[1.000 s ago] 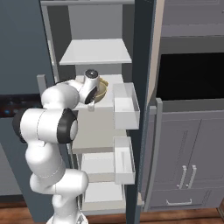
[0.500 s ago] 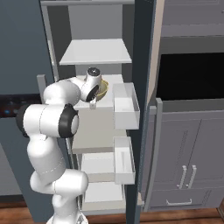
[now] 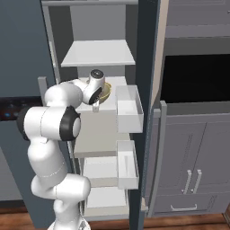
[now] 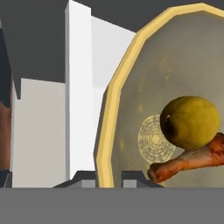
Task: Pick the chicken drumstick and lemon from their plates and place them in the bowl. Then put the bowl in the fridge.
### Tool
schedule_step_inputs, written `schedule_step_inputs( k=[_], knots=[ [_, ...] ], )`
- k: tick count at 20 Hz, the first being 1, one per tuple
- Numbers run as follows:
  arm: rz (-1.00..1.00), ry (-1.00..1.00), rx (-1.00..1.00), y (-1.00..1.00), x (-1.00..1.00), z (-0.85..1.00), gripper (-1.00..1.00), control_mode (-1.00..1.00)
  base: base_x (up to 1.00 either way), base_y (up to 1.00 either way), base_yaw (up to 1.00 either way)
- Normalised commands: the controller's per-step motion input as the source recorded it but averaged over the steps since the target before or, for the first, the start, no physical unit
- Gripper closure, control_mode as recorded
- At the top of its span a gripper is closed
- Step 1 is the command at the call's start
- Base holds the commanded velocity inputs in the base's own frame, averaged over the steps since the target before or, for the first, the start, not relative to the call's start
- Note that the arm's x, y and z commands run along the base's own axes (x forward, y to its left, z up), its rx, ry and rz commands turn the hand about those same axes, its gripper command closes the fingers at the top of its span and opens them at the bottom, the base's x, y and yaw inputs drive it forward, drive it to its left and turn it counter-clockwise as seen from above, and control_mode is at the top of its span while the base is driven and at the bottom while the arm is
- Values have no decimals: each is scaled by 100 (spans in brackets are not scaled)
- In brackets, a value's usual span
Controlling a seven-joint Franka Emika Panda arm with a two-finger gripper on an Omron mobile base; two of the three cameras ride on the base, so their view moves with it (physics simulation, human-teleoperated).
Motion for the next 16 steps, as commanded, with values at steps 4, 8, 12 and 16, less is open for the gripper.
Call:
schedule_step_inputs(
  k=[4,8,12,16],
  knots=[
    [0,0,0,5,10,-33,100,-100,0,0,0],
    [-1,0,0,10,17,-30,100,-100,0,0,0],
    [-3,0,0,13,23,-26,100,-100,0,0,0],
    [-6,0,1,13,24,-27,100,-100,0,0,0]
  ],
)
